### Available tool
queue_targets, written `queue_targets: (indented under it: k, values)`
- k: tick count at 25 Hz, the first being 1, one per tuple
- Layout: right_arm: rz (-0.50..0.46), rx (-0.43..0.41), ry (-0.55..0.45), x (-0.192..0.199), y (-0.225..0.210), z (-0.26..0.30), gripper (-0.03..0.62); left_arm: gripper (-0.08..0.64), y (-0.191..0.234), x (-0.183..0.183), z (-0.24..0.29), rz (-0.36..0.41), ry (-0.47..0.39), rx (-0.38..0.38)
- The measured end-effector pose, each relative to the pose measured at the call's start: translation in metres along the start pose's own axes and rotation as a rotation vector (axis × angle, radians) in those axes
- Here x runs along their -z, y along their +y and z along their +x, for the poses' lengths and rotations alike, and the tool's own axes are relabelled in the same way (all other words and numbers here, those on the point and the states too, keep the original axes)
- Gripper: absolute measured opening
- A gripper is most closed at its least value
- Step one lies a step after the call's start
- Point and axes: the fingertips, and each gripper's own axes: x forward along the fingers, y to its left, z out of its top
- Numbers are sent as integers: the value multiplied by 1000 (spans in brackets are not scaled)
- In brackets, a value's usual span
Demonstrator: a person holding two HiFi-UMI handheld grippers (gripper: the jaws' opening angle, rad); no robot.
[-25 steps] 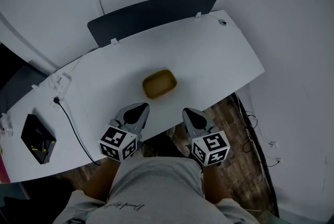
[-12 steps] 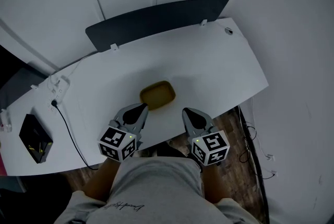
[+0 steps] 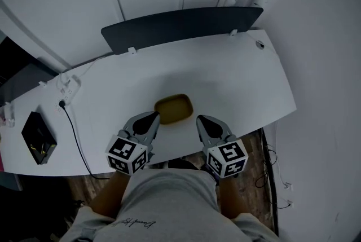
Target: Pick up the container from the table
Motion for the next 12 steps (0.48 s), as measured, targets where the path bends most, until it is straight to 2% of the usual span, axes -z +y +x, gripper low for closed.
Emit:
queue_targets:
  k: [6, 12]
  values:
    - [-24, -43, 20, -5, -8, 13, 14, 2, 13, -1, 5, -46, -32, -53]
    - [-41, -81, 49, -4, -16, 24, 14, 2, 29, 0, 10, -58, -29, -112]
